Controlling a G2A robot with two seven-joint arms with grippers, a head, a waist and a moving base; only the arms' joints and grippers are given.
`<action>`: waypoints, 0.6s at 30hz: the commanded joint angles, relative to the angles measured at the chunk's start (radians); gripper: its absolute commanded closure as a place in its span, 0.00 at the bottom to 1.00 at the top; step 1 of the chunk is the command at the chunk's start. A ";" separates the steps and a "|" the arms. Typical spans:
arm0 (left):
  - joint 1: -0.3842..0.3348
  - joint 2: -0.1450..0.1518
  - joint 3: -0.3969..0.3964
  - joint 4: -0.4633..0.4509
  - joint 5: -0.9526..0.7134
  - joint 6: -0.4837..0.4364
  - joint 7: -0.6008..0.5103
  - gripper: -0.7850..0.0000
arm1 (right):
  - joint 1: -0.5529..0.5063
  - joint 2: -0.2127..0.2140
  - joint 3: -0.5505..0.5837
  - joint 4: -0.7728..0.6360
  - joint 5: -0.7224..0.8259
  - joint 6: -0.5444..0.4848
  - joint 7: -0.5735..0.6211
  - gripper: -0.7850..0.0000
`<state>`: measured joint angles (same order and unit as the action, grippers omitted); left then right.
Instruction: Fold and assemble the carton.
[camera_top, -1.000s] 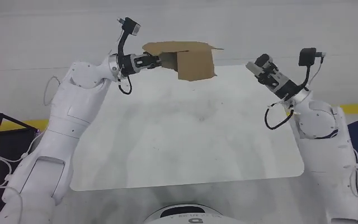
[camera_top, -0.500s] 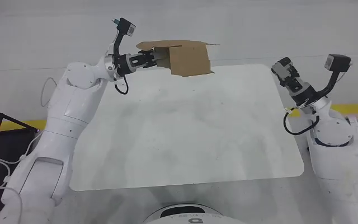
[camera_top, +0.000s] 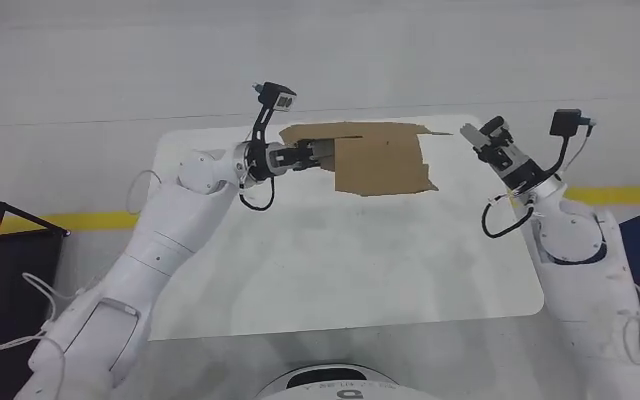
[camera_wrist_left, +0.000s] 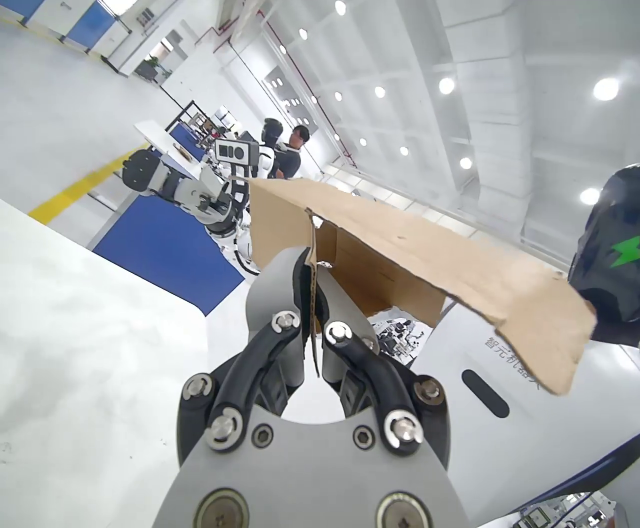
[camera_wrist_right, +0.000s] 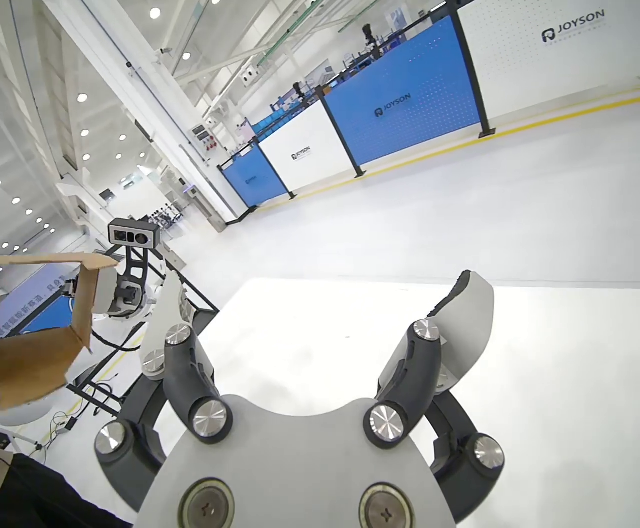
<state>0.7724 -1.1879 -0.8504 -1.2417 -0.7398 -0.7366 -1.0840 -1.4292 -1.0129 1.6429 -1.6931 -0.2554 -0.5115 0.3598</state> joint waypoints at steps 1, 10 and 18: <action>-0.007 0.002 0.010 -0.015 0.023 -0.003 0.003 1.00 | 0.009 0.000 -0.005 -0.010 0.017 -0.010 0.008 0.00; -0.013 0.044 0.041 -0.078 0.204 -0.148 0.148 1.00 | 0.029 0.003 -0.022 -0.050 0.113 -0.137 0.094 0.00; -0.068 0.103 0.140 -0.075 0.272 -0.244 0.244 1.00 | 0.039 0.005 -0.014 -0.042 0.120 -0.151 0.109 0.00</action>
<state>0.7128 -1.0931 -0.7251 -1.3178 -0.4676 -0.9683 -0.8527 -1.3904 -1.0082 1.6301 -1.7315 -0.1278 -0.6569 0.4595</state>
